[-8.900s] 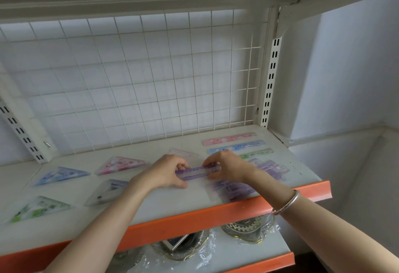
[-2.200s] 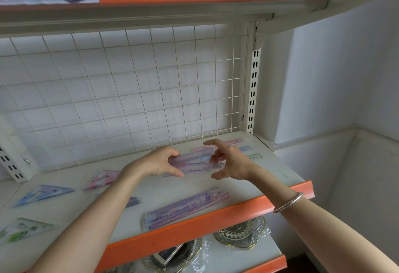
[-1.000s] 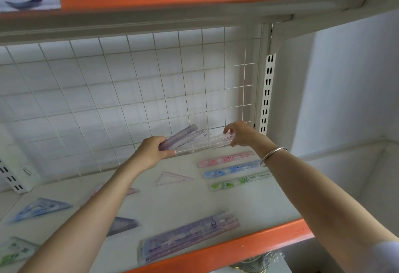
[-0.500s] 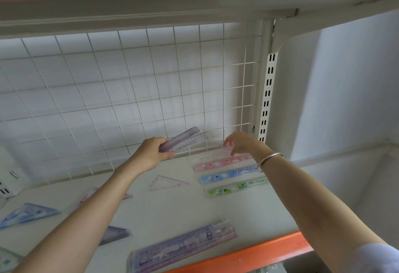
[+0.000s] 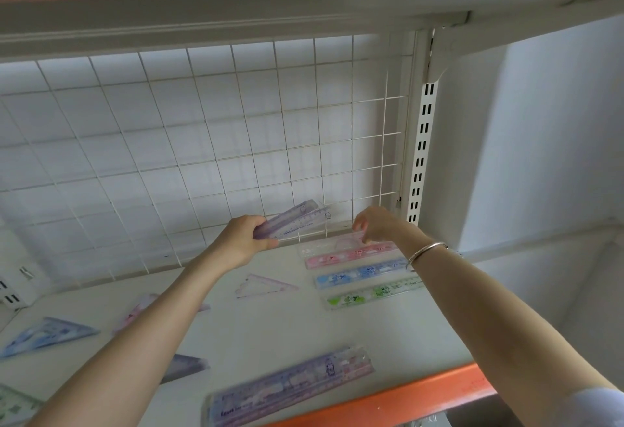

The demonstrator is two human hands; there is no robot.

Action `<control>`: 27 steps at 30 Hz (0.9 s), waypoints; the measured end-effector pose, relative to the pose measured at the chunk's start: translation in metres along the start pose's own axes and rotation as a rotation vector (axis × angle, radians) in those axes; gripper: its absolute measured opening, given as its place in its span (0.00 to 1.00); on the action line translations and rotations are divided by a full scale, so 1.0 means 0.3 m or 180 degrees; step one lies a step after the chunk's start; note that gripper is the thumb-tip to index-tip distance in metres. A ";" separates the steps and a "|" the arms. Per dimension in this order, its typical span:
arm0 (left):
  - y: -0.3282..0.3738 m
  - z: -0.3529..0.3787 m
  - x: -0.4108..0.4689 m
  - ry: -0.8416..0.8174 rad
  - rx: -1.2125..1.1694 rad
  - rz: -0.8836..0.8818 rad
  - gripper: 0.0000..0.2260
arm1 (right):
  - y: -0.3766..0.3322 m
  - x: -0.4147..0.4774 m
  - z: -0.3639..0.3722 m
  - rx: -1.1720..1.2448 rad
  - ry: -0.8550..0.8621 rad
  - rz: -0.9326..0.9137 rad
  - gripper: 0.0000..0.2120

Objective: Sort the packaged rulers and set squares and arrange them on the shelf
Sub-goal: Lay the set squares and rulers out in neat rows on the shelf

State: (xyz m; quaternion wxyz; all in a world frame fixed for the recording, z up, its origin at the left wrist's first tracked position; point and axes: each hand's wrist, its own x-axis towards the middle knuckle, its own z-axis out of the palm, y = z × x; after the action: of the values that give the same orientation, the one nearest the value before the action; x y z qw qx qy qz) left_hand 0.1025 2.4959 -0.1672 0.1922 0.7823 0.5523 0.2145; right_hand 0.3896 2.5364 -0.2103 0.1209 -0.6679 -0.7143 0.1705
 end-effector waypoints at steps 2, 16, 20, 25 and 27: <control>0.001 0.002 -0.003 0.0007 0.0000 0.0012 0.15 | -0.011 -0.015 -0.004 -0.0006 0.0169 -0.0167 0.15; 0.025 0.047 -0.012 -0.0031 0.0016 0.0163 0.11 | -0.061 -0.181 0.124 -0.0408 0.0225 -0.0535 0.16; 0.042 0.052 -0.011 -0.0024 0.0014 0.0200 0.10 | -0.070 -0.171 0.119 -0.0423 0.0209 -0.0472 0.18; 0.045 0.051 -0.014 -0.0006 -0.0005 0.0205 0.10 | -0.084 -0.132 0.107 -0.0542 0.0057 -0.0345 0.15; 0.046 0.048 -0.016 -0.0009 -0.0022 0.0209 0.11 | -0.092 -0.117 0.103 -0.0517 -0.0006 -0.0306 0.14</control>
State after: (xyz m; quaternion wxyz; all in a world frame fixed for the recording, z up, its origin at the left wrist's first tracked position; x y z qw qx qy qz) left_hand 0.1197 2.4862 -0.1725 0.1885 0.7997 0.5253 0.2215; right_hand 0.3548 2.4976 -0.2252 0.0737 -0.6403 -0.7571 0.1067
